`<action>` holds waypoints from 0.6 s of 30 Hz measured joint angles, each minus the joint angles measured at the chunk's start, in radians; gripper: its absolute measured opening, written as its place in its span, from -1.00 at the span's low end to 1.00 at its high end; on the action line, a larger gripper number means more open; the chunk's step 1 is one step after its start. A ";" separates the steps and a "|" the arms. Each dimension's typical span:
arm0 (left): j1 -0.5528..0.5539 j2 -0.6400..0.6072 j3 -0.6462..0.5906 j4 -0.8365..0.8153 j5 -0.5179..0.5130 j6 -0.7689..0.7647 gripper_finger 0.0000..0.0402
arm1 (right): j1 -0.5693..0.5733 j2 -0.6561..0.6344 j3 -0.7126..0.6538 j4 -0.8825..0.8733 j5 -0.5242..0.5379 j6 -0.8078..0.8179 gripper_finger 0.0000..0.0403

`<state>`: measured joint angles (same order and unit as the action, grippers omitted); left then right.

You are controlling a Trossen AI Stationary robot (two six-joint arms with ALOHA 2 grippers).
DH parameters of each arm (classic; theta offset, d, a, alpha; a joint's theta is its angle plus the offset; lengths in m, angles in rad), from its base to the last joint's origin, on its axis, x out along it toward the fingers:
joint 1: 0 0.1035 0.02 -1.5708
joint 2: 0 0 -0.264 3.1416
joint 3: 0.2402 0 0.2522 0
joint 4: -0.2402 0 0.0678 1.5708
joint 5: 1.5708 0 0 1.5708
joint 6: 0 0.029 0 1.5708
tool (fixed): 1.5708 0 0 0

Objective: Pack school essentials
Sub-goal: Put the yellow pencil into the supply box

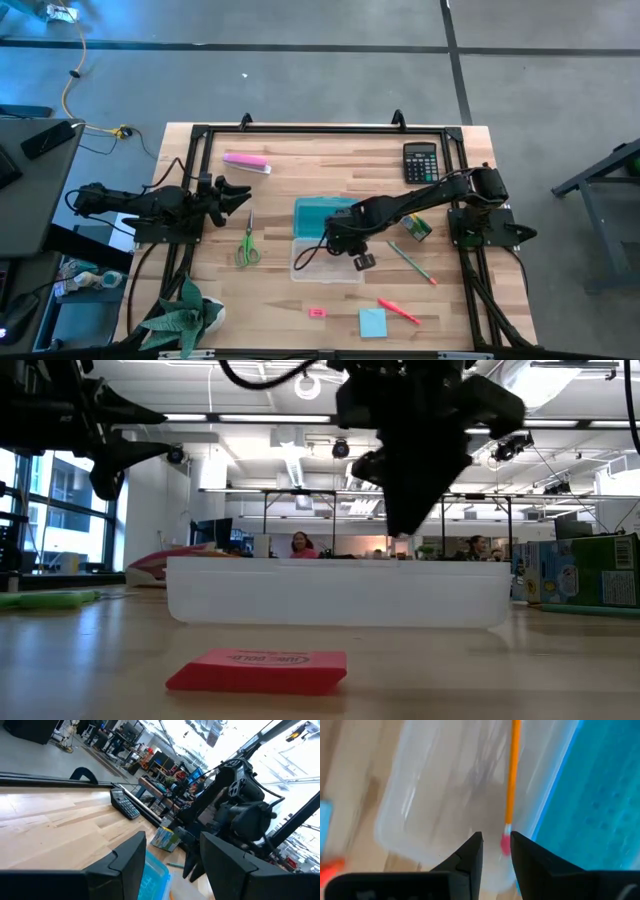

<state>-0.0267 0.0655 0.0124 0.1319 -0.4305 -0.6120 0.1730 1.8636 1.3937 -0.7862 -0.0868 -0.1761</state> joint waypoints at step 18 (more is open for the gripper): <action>0.000 0.000 0.205 -0.154 0.000 0.293 -0.13 | -0.064 -0.001 0.000 0.379 -0.029 0.122 -0.83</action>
<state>-0.0269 0.0656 0.2177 -0.0222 -0.4305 -0.3194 0.1090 1.8626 1.3941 -0.4070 -0.1162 -0.0545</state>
